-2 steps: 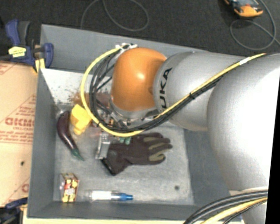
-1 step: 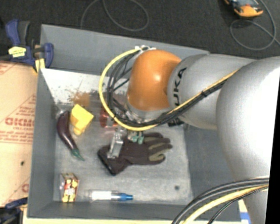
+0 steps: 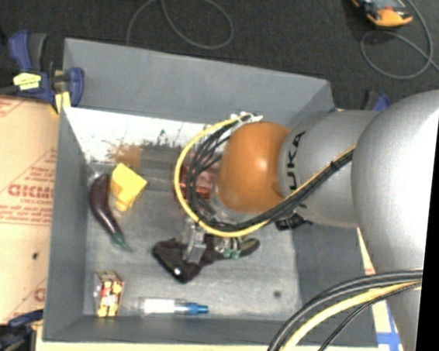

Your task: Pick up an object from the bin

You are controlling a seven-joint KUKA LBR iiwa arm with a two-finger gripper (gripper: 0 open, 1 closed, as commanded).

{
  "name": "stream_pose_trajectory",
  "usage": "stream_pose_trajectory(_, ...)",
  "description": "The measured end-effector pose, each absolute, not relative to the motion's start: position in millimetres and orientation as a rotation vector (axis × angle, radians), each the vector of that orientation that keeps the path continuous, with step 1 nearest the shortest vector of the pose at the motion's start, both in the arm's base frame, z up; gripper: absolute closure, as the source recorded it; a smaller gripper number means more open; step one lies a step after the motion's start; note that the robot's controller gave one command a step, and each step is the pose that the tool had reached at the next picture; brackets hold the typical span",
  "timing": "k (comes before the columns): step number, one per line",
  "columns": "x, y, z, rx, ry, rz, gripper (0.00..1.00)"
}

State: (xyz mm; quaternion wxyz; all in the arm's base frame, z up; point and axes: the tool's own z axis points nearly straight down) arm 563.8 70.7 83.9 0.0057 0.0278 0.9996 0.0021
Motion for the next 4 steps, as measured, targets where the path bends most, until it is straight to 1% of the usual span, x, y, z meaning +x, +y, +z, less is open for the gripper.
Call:
stream_pose_trajectory(1, 563.8, 70.6, 83.9, 0.089, 3.129, 0.007, 1.0)
stream_pose_trajectory(2, 581.2, 69.7, 199.8, 0.133, 3.124, 0.009, 1.0)
stream_pose_trajectory(3, 581.2, 69.5, 199.8, 0.134, 3.124, 0.009, 1.0)
stream_pose_trajectory(4, 576.4, 75.6, 292.9, 0.203, 3.118, 0.011, 1.0)
